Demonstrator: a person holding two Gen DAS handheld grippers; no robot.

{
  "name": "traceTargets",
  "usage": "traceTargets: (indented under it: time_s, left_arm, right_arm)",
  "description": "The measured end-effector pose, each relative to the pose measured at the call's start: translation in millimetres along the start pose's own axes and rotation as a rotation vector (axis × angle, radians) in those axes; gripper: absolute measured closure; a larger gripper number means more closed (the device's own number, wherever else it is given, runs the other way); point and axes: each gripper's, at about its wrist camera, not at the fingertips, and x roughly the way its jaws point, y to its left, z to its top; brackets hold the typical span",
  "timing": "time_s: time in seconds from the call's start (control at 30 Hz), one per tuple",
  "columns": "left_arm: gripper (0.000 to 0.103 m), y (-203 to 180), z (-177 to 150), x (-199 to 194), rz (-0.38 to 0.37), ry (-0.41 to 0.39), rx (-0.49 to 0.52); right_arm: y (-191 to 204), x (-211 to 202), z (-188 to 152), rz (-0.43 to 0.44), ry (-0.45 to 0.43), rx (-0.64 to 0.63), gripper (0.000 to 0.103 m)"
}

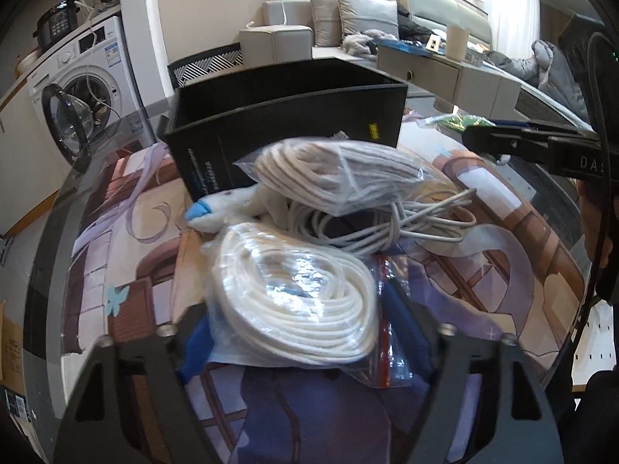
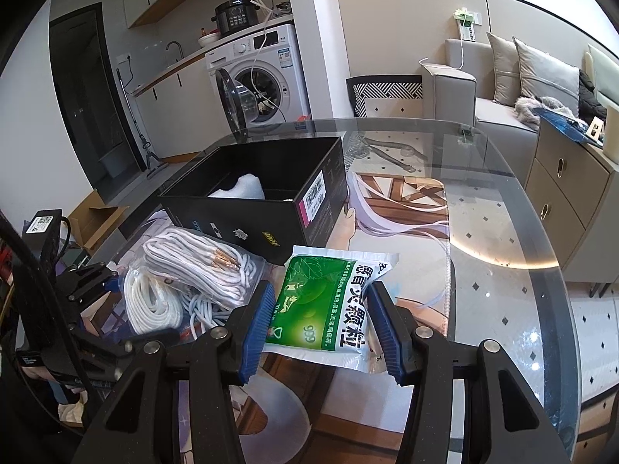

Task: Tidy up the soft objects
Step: 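Grasp the clear bag of white cable with the left gripper, then lift the cable bag toward the black box with the left gripper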

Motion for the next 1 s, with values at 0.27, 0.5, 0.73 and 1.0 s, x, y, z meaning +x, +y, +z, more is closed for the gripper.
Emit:
traceTargets:
  time_s: [0.27, 0.5, 0.73, 1.0]
  left_arm:
    - [0.055, 12.5, -1.9, -7.5, -0.035, -0.033, -0.039]
    - [0.075, 17.1, -2.0, -20.4, -0.063, -0.083, -0.055]
    - [0.083, 18.6, -3.1, -32.2, -0.082, -0.118, -0.059]
    - [0.088, 23.7, -0.2, -43.3, -0.096, -0.152, -0.084]
  right_arm:
    - [-0.2, -1.1, 2.0, -0.003, -0.004, -0.002, 0.052]
    - [2.6, -4.7, 4.1, -0.003, -0.015, -0.008, 0.052]
    - [6.0, -5.7, 5.0, 0.003, -0.022, -0.015, 0.052]
    - [14.1, -13.5, 5.8, 0.016, -0.047, -0.033, 0.052]
